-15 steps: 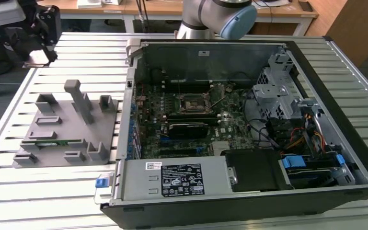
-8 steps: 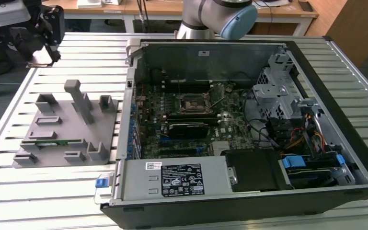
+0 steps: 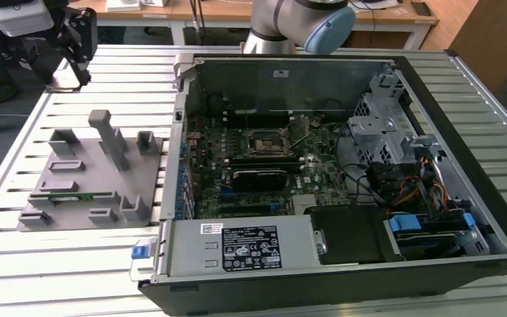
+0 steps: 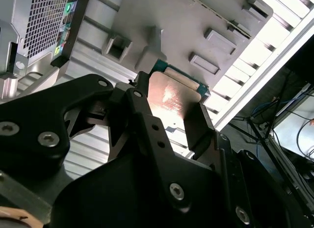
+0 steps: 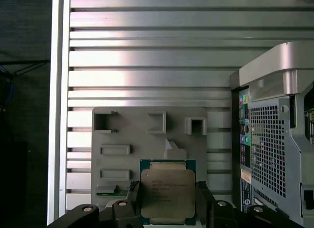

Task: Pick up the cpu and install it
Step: 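Pick up the cpu and move it towards the insertion slot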

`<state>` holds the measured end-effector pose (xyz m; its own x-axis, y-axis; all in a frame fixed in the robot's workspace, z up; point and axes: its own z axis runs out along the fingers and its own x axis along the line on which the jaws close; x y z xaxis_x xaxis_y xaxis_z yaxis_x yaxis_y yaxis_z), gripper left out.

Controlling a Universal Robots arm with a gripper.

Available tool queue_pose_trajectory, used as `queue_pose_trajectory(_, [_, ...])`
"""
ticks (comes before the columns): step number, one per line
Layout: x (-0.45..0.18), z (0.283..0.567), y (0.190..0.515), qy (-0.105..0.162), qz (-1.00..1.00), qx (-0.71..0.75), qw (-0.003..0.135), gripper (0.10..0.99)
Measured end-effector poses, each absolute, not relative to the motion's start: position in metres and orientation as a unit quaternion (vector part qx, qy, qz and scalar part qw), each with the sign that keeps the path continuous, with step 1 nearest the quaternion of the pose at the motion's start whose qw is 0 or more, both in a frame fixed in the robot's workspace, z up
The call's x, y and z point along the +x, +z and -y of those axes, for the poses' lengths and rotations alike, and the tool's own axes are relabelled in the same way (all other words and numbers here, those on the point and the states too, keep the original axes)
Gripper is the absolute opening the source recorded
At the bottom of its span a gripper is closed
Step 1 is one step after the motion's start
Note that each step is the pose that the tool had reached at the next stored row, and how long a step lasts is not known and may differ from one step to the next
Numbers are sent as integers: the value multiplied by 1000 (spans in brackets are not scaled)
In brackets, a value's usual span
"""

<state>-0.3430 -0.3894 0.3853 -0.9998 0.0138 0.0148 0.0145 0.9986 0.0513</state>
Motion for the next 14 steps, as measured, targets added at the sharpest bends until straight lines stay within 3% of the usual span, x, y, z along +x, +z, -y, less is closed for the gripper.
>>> queue_pose_trajectory(14, [-330,389,385,-26,1000,-7,7,533])
